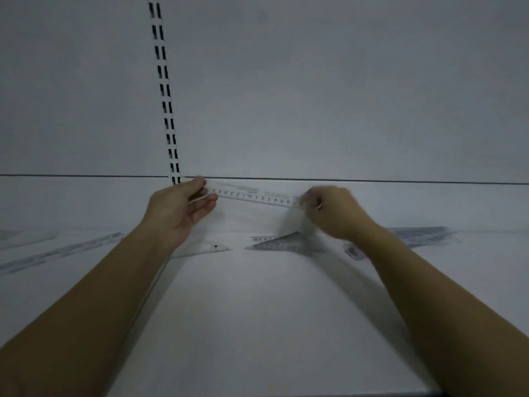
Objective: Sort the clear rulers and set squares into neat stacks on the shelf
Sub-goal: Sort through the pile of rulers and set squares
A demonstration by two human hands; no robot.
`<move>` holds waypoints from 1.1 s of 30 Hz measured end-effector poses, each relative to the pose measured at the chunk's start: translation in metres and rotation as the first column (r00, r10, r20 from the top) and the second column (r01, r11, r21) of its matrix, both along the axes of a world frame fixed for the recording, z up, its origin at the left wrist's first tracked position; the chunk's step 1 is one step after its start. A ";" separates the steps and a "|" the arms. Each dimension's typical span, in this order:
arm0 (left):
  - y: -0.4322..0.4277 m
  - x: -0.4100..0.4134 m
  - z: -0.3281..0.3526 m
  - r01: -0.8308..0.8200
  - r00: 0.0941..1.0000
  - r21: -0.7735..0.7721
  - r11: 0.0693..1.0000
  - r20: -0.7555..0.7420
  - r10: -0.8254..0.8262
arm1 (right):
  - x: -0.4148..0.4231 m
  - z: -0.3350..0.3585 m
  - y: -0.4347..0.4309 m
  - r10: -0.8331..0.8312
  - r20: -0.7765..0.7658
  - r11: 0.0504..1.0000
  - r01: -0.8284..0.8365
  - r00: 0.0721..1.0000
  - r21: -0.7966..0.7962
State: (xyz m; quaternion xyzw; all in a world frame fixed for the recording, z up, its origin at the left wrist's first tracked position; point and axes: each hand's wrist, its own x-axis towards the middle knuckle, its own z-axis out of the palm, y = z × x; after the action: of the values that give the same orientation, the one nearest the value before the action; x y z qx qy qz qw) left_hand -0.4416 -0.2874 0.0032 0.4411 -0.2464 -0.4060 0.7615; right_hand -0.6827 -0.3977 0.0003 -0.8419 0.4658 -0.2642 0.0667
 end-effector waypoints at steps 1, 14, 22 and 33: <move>0.000 -0.003 0.000 0.008 1.000 -0.003 1.000 0.007 -0.008 | -0.009 0.009 0.004 -0.039 0.130 0.998 0.045 0.991 -0.040; -0.003 -0.091 0.042 0.157 0.842 -0.090 0.983 0.533 -0.086 | -0.026 0.076 0.057 0.301 0.092 0.933 -0.313 0.949 0.177; -0.022 -0.174 0.015 0.118 0.229 0.073 0.990 0.969 -0.098 | -0.114 0.057 0.033 -0.226 0.829 0.901 -0.213 0.512 0.377; -0.094 -0.246 -0.007 0.074 -0.244 0.205 0.976 0.953 -0.181 | -0.215 -0.016 -0.006 -0.553 0.645 0.833 0.377 0.527 0.406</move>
State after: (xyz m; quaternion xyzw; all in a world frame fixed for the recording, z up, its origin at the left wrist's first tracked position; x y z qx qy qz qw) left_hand -0.6872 -0.3812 -0.0040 0.5888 -0.7785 0.0082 0.2172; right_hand -0.8975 -0.4033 -0.0162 -0.4906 0.6312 -0.5380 0.2673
